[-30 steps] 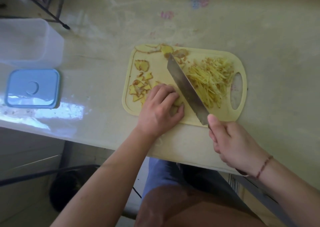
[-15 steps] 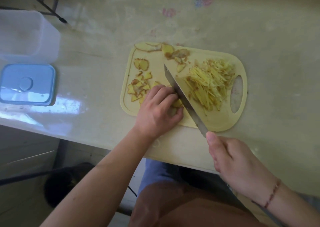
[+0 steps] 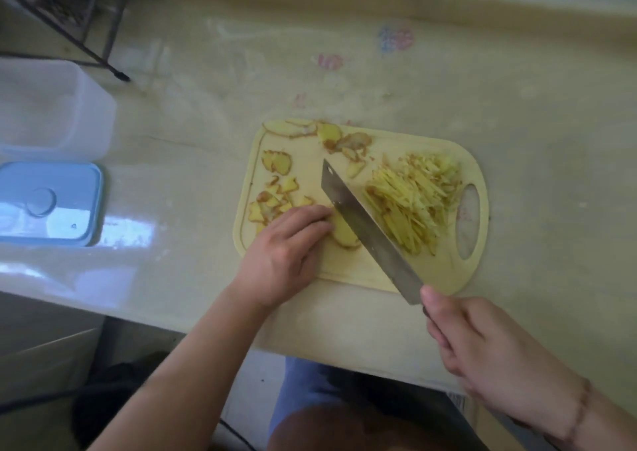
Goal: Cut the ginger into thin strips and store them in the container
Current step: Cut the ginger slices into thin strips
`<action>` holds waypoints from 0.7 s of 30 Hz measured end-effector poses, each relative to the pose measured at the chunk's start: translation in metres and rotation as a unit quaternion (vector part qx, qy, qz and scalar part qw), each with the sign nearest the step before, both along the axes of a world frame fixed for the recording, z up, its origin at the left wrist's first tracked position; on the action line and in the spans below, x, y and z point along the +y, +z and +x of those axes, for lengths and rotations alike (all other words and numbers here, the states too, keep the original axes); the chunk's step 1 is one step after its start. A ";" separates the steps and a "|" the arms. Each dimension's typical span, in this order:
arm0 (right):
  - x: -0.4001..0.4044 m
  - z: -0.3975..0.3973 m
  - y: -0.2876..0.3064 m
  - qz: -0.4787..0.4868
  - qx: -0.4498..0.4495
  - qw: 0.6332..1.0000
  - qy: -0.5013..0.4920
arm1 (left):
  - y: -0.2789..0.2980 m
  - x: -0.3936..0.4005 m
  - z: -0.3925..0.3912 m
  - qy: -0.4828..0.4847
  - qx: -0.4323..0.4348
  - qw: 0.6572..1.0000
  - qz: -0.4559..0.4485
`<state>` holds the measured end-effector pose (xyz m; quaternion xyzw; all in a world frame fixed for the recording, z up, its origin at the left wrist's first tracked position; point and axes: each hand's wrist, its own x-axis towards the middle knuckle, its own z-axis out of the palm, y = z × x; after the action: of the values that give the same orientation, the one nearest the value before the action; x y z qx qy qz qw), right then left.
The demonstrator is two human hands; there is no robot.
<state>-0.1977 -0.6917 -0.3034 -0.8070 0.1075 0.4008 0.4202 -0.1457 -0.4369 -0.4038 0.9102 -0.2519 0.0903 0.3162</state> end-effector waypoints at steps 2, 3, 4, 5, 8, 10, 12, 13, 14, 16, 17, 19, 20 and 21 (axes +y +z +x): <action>0.001 0.001 0.000 -0.009 -0.009 1.000 0.010 | -0.001 -0.008 0.000 0.025 -0.018 1.000 -0.006; 0.000 0.001 0.001 -0.009 -0.017 1.000 0.012 | 0.000 -0.010 0.001 0.034 -0.029 0.999 -0.006; 0.000 0.000 0.001 -0.007 -0.023 1.000 0.014 | 0.000 -0.013 0.001 0.045 -0.036 0.998 -0.004; 0.001 -0.001 0.002 -0.011 -0.031 0.999 0.015 | 0.000 -0.016 -0.001 0.054 -0.038 0.998 -0.002; 0.003 -0.007 0.000 -0.023 -0.051 0.998 0.000 | 0.000 -0.022 -0.002 0.070 -0.050 0.996 -0.020; 0.002 -0.007 -0.001 -0.017 -0.038 0.999 -0.015 | -0.002 -0.024 -0.001 0.086 -0.059 0.993 -0.050; 0.001 -0.006 -0.002 -0.010 -0.032 0.999 -0.025 | -0.002 -0.027 -0.004 0.117 -0.063 0.987 -0.088; 0.001 -0.005 -0.002 -0.006 -0.029 0.999 -0.028 | -0.001 -0.027 -0.005 0.131 -0.063 0.984 -0.105; 0.001 -0.004 -0.002 -0.002 -0.028 0.999 -0.028 | -0.001 -0.027 -0.006 0.138 -0.060 0.981 -0.119; 0.001 -0.003 -0.002 0.005 -0.029 0.999 -0.025 | 0.001 -0.029 -0.009 0.143 -0.046 0.978 -0.144; 0.001 -0.003 -0.002 0.010 -0.028 0.999 -0.023 | 0.001 -0.028 -0.009 0.147 -0.038 0.977 -0.153; 0.001 -0.003 -0.003 0.013 -0.028 0.999 -0.017 | 0.002 -0.028 -0.008 0.152 -0.029 0.975 -0.161; 0.001 -0.003 -0.003 0.011 -0.032 0.999 -0.012 | 0.002 -0.028 -0.008 0.150 -0.028 0.975 -0.159; 0.002 -0.003 -0.003 0.006 -0.038 0.999 -0.005 | 0.002 -0.028 -0.008 0.146 -0.027 0.977 -0.156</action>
<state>-0.2005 -0.6895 -0.3066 -0.8183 0.0933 0.3685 0.4311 -0.1538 -0.4649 -0.4017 0.8738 -0.1080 0.1982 0.4307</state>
